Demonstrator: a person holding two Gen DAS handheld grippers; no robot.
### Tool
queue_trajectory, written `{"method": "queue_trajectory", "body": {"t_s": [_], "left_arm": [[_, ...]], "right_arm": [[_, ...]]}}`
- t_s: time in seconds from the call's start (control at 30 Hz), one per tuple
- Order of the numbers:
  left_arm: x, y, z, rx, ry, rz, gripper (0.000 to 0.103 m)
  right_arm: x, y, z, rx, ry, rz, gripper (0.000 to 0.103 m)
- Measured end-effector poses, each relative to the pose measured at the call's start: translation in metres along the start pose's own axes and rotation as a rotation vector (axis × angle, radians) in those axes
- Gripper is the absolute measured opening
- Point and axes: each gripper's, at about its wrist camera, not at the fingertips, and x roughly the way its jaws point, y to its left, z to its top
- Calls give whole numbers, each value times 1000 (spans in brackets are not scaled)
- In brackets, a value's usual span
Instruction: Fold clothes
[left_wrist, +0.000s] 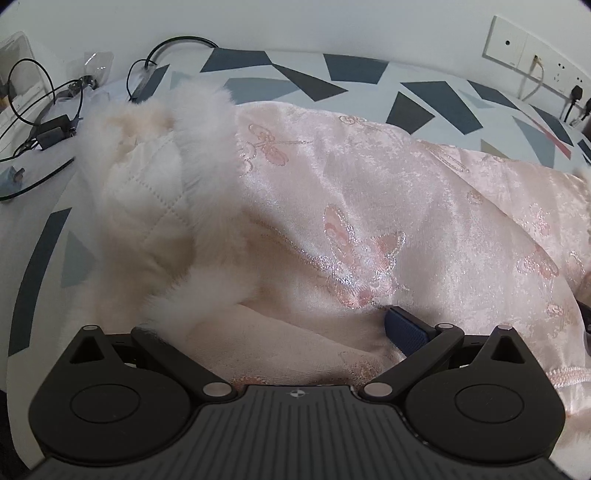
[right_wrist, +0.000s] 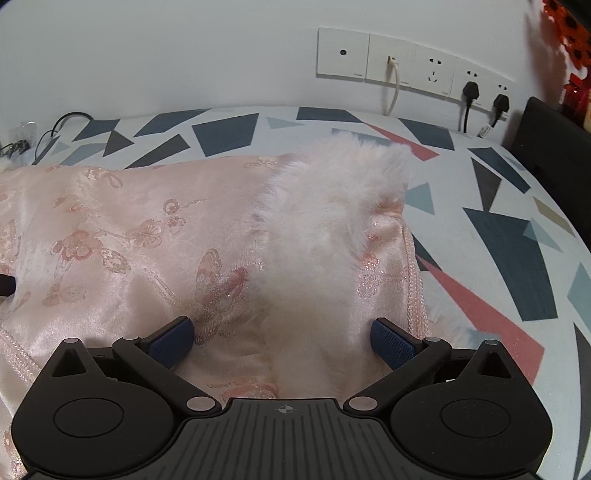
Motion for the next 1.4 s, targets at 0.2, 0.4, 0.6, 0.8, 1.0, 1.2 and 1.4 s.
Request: {"method": "queue_trajectory", "body": {"t_s": [0.2,0.4,0.6,0.8,1.0,1.2,1.4], "left_arm": [[-9,10,-15,88,-34,-60,103],[-11,19,-18,102,-9,-85,103],[-9,19,-14,120,12,-93,103],[-8,19,-14,128,19,-96,103],[-7,18,-11,124,34,-90,103],[-6,17,-10,114,42,-81,103],[-7,18,-11,107,37,-77,103]], "right_arm": [[-2,1,-5,5,-32,-2,102],[-2,1,-5,11,-28,0,102],[-4,2,-8,23,-53,-9,102],[-4,2,-11,25,-69,-10,102],[-4,3,-10,25,-65,-11,102],[-3,4,-8,26,-50,-13,102],[-3,6,-7,29,-39,-16,102]]}}
